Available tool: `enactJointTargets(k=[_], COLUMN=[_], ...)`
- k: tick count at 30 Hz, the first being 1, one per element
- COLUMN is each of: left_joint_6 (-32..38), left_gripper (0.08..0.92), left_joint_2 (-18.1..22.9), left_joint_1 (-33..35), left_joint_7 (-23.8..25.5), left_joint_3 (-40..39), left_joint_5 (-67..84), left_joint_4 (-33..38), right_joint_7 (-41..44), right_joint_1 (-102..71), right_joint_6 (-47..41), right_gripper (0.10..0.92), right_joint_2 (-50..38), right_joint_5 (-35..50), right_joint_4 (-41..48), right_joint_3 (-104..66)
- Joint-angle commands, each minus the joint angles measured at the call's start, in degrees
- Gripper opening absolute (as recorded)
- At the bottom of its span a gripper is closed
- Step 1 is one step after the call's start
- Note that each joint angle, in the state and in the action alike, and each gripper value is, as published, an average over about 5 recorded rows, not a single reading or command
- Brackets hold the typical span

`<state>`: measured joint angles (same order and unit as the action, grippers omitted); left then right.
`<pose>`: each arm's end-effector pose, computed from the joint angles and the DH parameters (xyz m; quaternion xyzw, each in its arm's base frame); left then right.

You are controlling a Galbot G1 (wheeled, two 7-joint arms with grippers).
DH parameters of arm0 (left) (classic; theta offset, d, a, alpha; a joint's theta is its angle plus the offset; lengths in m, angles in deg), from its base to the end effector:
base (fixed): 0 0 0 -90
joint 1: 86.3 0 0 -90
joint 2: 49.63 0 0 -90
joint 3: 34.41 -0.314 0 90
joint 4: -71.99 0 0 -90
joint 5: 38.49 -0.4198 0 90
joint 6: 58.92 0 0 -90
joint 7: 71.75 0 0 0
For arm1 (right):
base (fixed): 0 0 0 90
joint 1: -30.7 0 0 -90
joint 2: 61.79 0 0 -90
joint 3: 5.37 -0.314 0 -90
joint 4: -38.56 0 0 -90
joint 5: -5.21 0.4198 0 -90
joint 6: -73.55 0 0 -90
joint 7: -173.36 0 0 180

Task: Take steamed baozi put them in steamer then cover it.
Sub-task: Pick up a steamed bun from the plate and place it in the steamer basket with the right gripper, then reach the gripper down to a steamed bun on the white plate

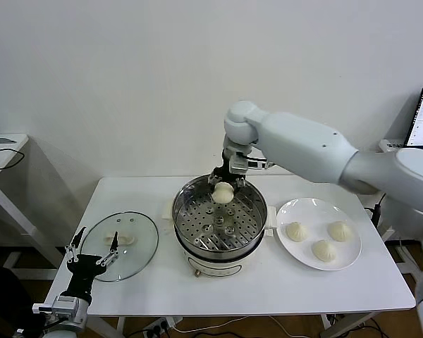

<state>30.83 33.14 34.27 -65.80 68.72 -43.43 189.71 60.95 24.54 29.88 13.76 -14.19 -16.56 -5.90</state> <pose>0.2571 0.0987 -0.2763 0.0174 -0.9879 -0.1514 0.0305 0.6192 0.1952 -0.0636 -0.6587 0.0571 -0.7488 0.0462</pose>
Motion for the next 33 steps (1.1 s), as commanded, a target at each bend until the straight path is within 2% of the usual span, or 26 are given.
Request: enactJointTargets(k=[1, 11, 16, 20, 26, 33], left_joint_6=[0.07, 0.26, 0.34, 0.23, 0.09, 0.08], left_gripper=[0.823, 0.823, 0.823, 0.823, 0.823, 0.823], left_joint_2=[-0.01, 0.22, 0.25, 0.25, 0.23, 0.34], left_joint_1=[0.04, 0.29, 0.53, 0.60, 0.89, 1.10], left_joint_7=[-0.01, 0.03, 0.02, -0.12, -0.34, -0.68], left_joint_3=[0.21, 0.49, 0.94, 0.89, 0.32, -0.89], left_joint_5=[0.18, 0.30, 0.31, 0.32, 0.25, -0.21], left_joint_4=[0.34, 0.81, 0.84, 1.12, 1.40, 1.94], right_joint_7=[-2.92, -3.90, -1.95, -1.24, 1.82, 5.59], right_joint_1=[-3.51, -3.89, -3.28, -1.94, 7.01, 17.79], right_joint_6=[2.75, 1.67, 0.67, -0.91, -8.06, -25.86], right_gripper=[0.687, 0.695, 0.788, 0.820, 0.823, 0.823], right_joint_2=[5.44, 6.13, 4.47, 1.80, -7.51, -24.14], right_joint_5=[-8.13, -7.82, -4.40, 0.13, 13.43, 29.41], right_joint_4=[9.02, 8.22, 4.96, 1.34, -8.60, -21.36], right_joint_3=[-3.51, -2.58, -1.62, -0.91, 3.34, 12.01])
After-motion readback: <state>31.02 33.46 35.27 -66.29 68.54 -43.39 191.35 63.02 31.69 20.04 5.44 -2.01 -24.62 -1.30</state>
